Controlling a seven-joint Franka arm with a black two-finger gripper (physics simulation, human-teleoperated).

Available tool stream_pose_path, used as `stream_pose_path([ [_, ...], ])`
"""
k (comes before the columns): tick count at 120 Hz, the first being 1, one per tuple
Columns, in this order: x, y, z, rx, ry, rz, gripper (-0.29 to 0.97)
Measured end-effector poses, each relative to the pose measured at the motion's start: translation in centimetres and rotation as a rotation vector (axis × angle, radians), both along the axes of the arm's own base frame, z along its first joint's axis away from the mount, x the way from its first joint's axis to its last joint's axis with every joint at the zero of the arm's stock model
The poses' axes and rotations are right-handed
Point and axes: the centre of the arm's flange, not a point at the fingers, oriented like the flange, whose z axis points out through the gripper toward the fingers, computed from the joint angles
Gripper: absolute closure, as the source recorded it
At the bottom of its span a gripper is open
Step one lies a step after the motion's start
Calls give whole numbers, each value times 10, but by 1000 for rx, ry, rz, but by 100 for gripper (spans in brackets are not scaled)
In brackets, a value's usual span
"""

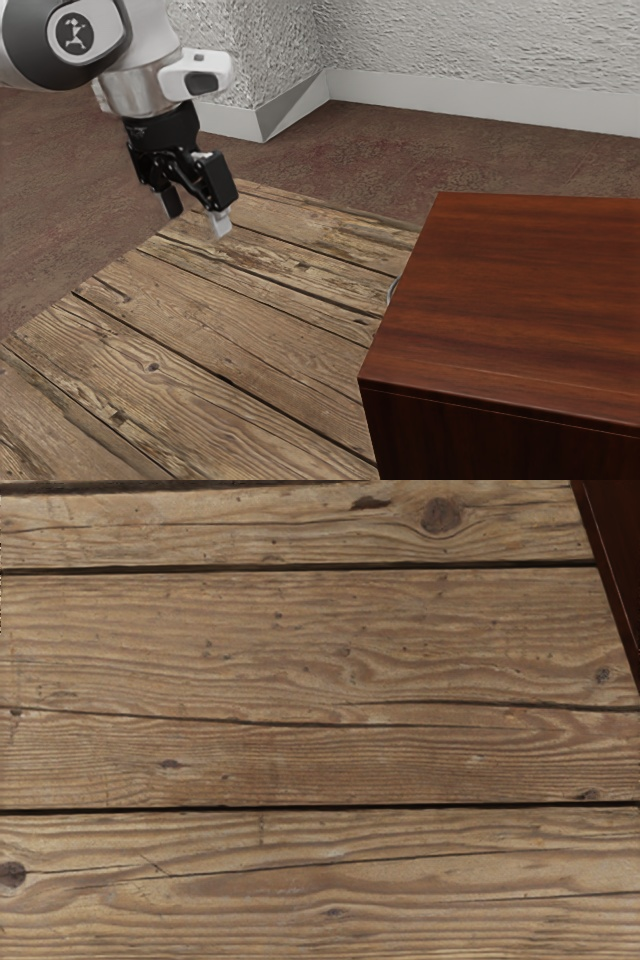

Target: Pull the drawer handle with one arm to open the drawer

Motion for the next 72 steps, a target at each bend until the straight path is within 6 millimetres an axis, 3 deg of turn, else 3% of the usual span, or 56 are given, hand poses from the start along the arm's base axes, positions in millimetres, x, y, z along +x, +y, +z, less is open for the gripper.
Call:
stream_pose_path([
  [23,2,7,5,-3,-28,6,0],
  [25,0,8,12,-2,-41,8,0],
  [34,-21,10,80,9,-168,14,0],
  [41,-31,11,101,8,-202,17,0],
  [49,-28,11,99,-2,-187,20,0],
  [65,-9,12,75,-16,-127,36,0],
  [72,10,12,53,-20,-88,41,0],
])
